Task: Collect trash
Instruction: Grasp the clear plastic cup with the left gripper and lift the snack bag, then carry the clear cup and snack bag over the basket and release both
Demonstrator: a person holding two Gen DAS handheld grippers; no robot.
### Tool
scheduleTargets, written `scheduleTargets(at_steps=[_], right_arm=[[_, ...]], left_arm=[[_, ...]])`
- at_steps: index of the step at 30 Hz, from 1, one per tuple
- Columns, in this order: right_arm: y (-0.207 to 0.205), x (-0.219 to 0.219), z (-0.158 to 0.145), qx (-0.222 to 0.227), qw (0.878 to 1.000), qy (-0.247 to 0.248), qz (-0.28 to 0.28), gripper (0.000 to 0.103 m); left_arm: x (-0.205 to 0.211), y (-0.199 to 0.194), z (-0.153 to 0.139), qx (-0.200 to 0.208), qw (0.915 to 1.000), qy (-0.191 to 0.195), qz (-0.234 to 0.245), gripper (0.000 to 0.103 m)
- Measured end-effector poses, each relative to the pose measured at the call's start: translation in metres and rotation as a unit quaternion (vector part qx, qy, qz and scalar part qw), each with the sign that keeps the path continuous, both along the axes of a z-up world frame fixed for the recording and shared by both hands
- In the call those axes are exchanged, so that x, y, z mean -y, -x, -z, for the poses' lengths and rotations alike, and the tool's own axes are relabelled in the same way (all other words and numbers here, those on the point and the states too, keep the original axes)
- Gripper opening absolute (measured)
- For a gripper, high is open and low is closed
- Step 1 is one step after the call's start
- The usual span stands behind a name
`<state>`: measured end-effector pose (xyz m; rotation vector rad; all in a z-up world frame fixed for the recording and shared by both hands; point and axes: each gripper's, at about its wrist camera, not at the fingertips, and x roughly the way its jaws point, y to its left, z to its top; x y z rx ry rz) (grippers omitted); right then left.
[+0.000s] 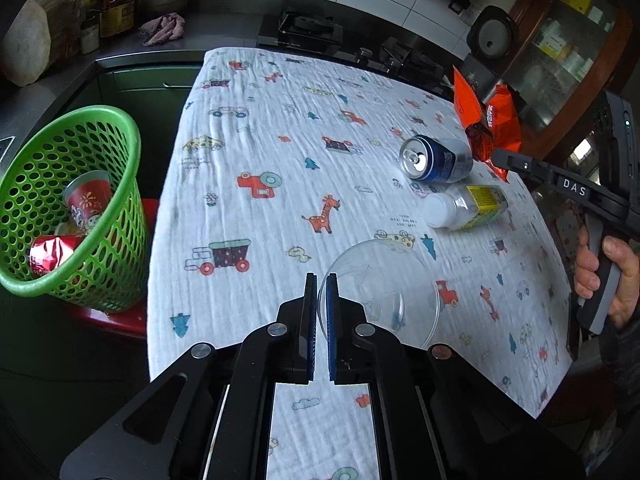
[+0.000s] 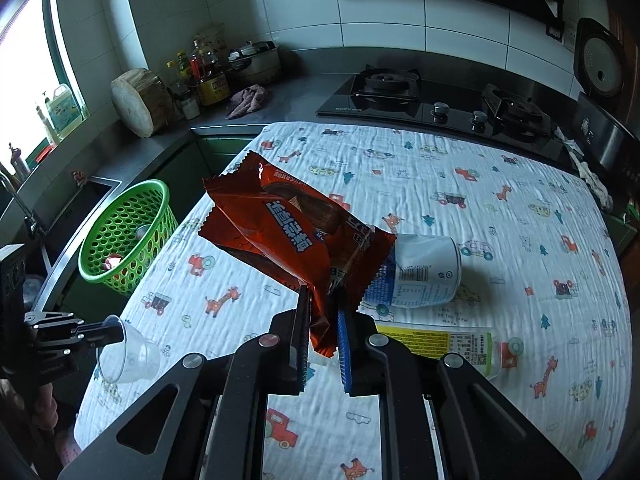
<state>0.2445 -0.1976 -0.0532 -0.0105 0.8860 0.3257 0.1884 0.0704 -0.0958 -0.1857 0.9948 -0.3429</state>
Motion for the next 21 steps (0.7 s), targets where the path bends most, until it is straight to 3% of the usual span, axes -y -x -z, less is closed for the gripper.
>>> scheduleTargets(at_steps=[10,21], right_arm=[[-0.016,-0.076,-0.008,-0.004,0.998,-0.015,-0.055,0.012],[-0.042,-0.209,-0.001,-0.028,0.991,-0.039,-0.129,0.013]], left_arm=[[-0.107,-0.020,-0.023,0.029,0.9939,-0.014,-0.106,0.003],[-0.236,-0.067,0.006,-0.007,0.9769,-0.040,-0.210,0.003]])
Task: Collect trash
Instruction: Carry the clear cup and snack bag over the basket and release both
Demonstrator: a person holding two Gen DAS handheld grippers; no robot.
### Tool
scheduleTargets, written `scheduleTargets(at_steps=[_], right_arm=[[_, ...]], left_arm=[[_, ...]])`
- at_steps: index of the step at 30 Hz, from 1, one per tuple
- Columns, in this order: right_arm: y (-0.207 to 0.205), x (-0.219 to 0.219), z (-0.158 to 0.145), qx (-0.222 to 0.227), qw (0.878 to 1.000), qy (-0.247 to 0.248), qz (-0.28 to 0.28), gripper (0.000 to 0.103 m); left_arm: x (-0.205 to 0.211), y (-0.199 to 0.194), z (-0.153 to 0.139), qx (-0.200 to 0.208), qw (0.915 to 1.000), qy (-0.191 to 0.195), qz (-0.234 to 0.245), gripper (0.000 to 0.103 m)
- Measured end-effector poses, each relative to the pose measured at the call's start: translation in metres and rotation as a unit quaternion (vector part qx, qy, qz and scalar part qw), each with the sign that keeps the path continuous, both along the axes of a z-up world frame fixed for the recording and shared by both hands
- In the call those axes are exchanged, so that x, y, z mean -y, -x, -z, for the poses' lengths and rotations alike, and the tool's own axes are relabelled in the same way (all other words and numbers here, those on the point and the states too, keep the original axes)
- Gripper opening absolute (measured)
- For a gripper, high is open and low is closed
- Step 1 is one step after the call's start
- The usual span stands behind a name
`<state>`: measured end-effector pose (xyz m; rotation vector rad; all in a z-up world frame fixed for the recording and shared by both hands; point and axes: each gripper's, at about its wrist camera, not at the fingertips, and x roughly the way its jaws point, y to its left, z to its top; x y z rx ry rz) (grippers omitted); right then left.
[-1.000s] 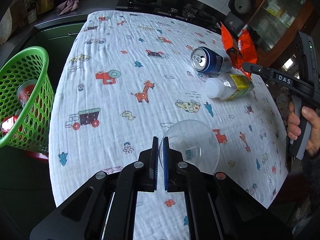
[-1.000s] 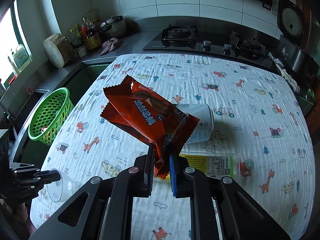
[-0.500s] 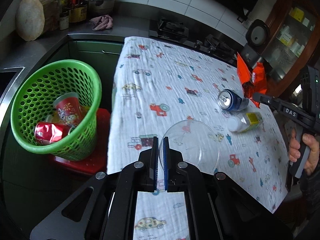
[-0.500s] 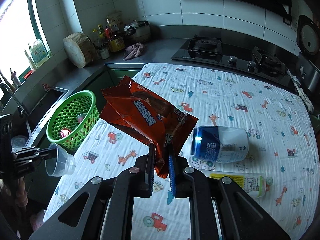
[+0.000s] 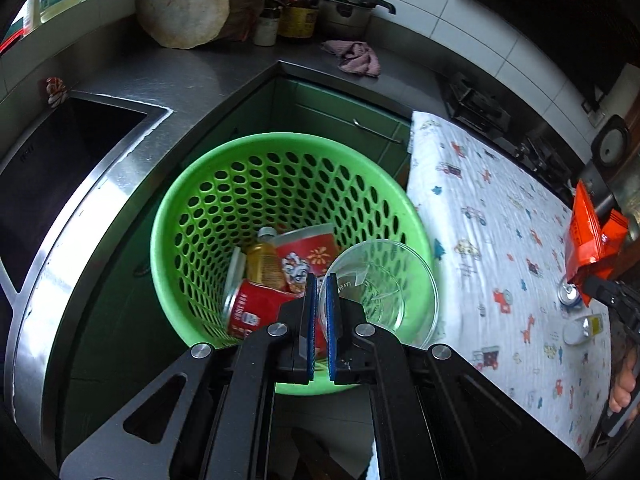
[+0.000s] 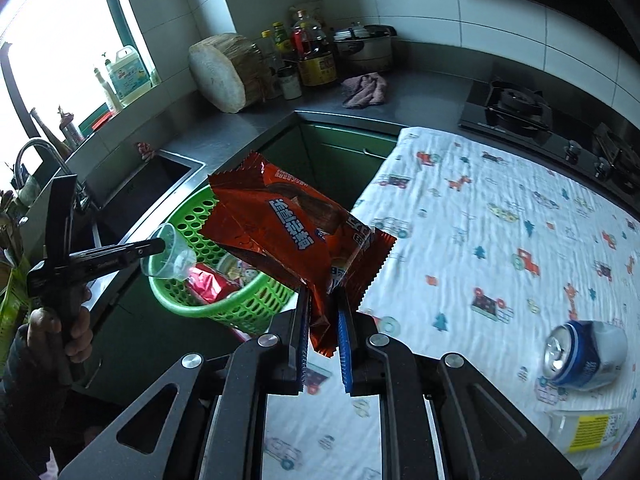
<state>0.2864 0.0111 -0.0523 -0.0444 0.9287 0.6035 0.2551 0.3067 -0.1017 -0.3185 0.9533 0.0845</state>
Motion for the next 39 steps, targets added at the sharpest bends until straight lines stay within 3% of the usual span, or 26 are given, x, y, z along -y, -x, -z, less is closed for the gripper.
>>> scheduleTargets(at_steps=[7,11,13,15,17,18,24,29,33,39], right_arm=[[-0.018,-0.082,0.016,-0.042,0.998,-0.022,-0.030,0.015],[-0.030,-0.116,0.026,-0.068,0.997,-0.030,-0.036,0.025],[-0.034,-0.128,0.031,-0.077,0.996,-0.031,-0.037,0.025],[-0.036,-0.138,0.034,-0.085,0.995,-0.032,-0.041,0.036],[-0.034,-0.144,0.032,-0.081,0.995,-0.030,-0.042,0.038],[-0.033,-0.145,0.031,-0.078,0.995,-0.029,-0.046,0.044],[-0.024,-0.130,0.021,-0.061,0.997,-0.030,-0.048,0.062],[-0.015,-0.099,0.012,-0.046,0.998,-0.026,-0.043,0.070],[-0.007,-0.073,0.009,-0.031,0.999,-0.008,-0.032,0.075],[0.000,-0.036,0.010,-0.023,1.000,0.007,-0.010,0.081]], left_arm=[[-0.035,-0.009,0.011,-0.009,0.9998,-0.003,-0.017,0.003],[-0.049,-0.008,0.013,-0.011,0.9996,-0.001,-0.027,0.003],[-0.055,-0.008,0.014,-0.011,0.9995,0.003,-0.031,0.003],[-0.059,-0.008,0.015,-0.012,0.9993,0.001,-0.035,0.003],[-0.062,-0.009,0.015,-0.011,0.9992,0.001,-0.038,0.004],[-0.063,-0.009,0.015,-0.011,0.9992,0.002,-0.039,0.004],[-0.064,-0.018,0.019,-0.016,0.9989,0.010,-0.043,0.005],[-0.065,-0.027,0.024,-0.025,0.9984,0.015,-0.049,0.007],[-0.063,-0.032,0.026,-0.030,0.9983,0.010,-0.049,0.015],[-0.054,-0.037,0.025,-0.037,0.9984,0.010,-0.041,0.017]])
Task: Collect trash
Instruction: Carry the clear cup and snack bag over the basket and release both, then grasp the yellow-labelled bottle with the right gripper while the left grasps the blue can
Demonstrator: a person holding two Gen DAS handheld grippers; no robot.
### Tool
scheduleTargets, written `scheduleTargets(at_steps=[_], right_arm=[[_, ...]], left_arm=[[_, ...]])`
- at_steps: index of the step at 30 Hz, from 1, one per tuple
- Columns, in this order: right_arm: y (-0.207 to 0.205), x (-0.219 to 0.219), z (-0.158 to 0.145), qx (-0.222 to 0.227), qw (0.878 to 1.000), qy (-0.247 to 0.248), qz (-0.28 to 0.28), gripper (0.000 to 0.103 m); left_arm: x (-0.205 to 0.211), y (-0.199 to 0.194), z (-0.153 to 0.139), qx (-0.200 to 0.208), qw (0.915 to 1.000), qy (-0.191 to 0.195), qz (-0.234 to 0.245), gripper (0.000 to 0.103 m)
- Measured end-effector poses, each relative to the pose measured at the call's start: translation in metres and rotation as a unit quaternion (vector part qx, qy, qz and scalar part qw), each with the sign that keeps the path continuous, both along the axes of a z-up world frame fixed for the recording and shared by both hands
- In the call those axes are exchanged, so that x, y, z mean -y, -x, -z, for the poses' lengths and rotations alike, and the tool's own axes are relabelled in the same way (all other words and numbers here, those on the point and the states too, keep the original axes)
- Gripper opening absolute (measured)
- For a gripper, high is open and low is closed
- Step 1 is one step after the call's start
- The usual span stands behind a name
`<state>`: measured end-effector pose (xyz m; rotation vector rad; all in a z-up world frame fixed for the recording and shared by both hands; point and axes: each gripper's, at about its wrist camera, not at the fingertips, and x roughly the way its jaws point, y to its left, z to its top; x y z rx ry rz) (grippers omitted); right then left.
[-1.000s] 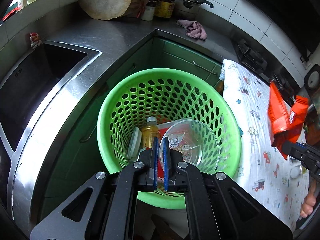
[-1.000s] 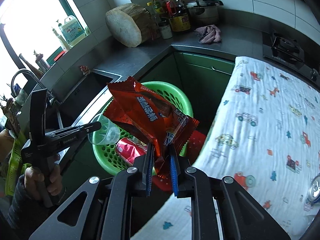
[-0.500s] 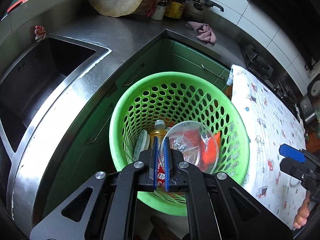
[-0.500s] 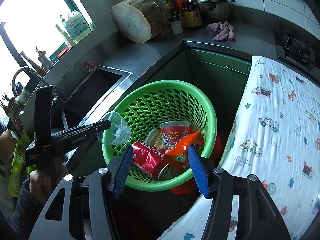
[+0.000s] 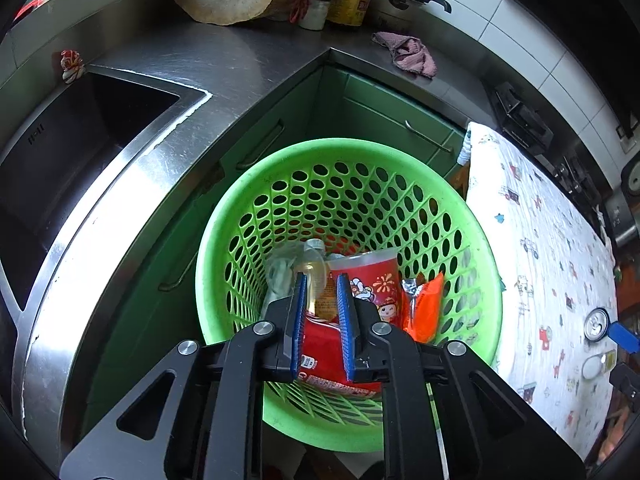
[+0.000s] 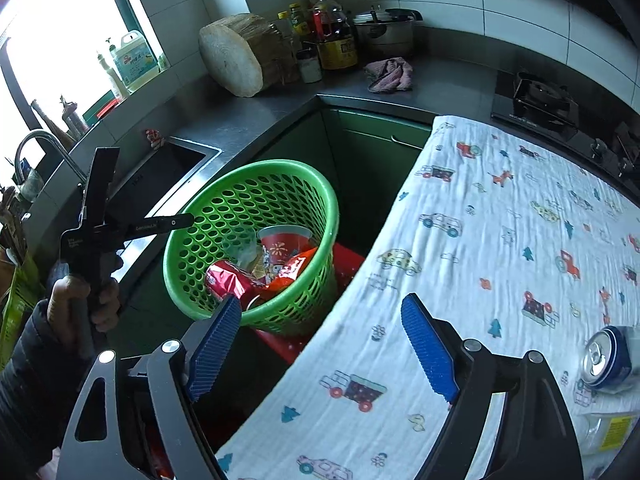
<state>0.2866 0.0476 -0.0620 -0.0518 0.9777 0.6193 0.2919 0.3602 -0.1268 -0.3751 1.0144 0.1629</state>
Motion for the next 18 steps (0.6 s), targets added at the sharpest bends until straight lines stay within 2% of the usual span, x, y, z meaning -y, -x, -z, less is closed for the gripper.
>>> scheduleTargets(at_steps=[1,2,3,10,14,18], right_arm=[[0.002,0.006,0.000,0.001,1.000,0.003,0.002,0.082],[0.003,0.011,0.001,0.003,1.000,0.007,0.005,0.083],[0.004,0.017,0.001,0.005,1.000,0.010,0.008,0.084],[0.011,0.058,0.003,0.004,0.999,0.007,0.037,0.086],[0.021,0.086,0.003,0.006,0.998,0.005,0.056,0.089],[0.032,0.119,0.005,0.006,0.998,0.017,0.067,0.089]], left_arm=[[0.003,0.000,-0.001,0.001,1.0000,-0.001,0.001,0.029],[0.005,0.001,-0.003,0.004,1.0000,-0.006,0.000,0.045],[0.009,0.002,-0.006,0.009,0.9999,-0.011,-0.001,0.049],[0.039,0.008,-0.018,0.019,0.9996,-0.015,0.018,0.054],[0.060,0.014,-0.026,0.026,0.9993,-0.015,0.023,0.070],[0.086,0.018,-0.034,0.033,0.9983,-0.018,0.045,0.070]])
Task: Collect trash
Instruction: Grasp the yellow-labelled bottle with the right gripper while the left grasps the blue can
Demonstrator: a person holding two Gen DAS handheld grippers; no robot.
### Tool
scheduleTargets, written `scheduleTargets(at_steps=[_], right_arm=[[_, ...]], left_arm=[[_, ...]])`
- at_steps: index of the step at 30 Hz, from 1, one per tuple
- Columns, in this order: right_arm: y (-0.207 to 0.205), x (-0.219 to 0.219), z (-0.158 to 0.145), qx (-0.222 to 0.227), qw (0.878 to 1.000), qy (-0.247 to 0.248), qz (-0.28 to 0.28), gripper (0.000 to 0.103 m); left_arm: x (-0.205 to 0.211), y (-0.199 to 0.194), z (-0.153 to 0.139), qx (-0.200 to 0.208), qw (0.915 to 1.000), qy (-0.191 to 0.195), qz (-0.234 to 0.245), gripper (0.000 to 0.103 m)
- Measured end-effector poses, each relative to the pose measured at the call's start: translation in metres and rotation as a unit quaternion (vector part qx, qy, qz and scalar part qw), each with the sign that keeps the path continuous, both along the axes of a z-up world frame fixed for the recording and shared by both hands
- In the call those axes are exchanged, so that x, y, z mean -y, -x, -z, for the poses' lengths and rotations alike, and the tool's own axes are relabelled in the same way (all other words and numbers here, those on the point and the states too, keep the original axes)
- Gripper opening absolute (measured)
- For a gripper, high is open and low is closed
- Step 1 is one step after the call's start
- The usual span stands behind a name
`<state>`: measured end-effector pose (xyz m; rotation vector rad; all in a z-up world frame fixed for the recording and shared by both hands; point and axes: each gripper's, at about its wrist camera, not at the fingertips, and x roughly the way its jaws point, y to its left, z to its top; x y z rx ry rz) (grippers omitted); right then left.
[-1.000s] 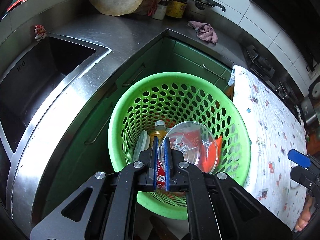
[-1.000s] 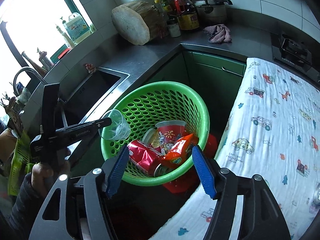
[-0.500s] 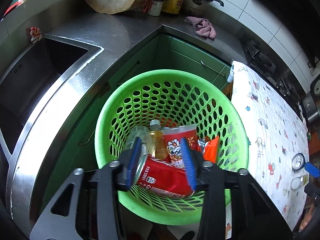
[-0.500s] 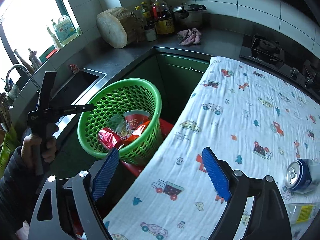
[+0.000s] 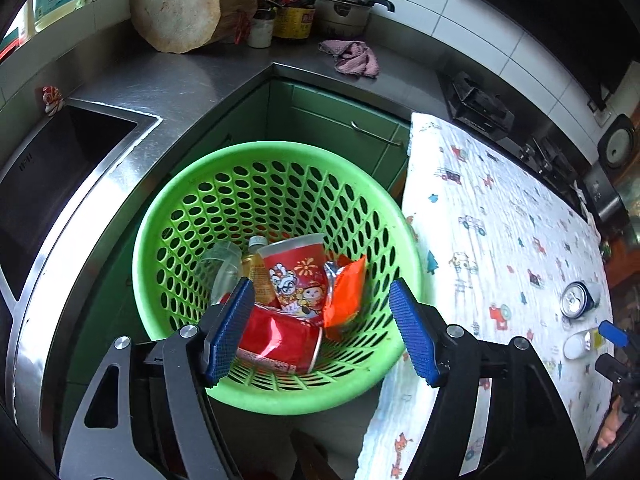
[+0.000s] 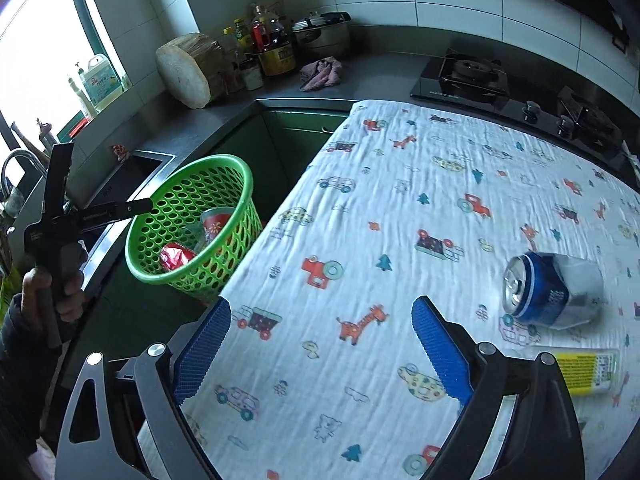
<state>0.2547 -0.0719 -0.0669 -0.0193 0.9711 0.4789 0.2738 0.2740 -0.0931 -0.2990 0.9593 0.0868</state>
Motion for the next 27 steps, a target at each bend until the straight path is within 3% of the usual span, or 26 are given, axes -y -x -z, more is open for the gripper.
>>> scheduleTargets(at_steps=[9,17,22,27], right_arm=[[0.019,0.076,0.007,0.002,0.996,0.085,-0.015,0.089],[0.021,0.132,0.018,0.001,0.985,0.157,-0.066,0.089],[0.008,0.152,0.027,-0.004,0.972,0.202,-0.119,0.089],[-0.003,0.157,0.044,-0.012,0.951,0.244,-0.187,0.089]], left_arm=[[0.053,0.007,-0.013,0.008,0.9994,-0.013,0.031,0.074],[0.090,0.010,-0.013,0.005,0.9992,-0.016,0.037,0.076],[0.115,0.010,-0.012,0.004,0.9988,-0.019,0.044,0.077],[0.139,0.010,-0.007,-0.001,0.9986,-0.022,0.047,0.077]])
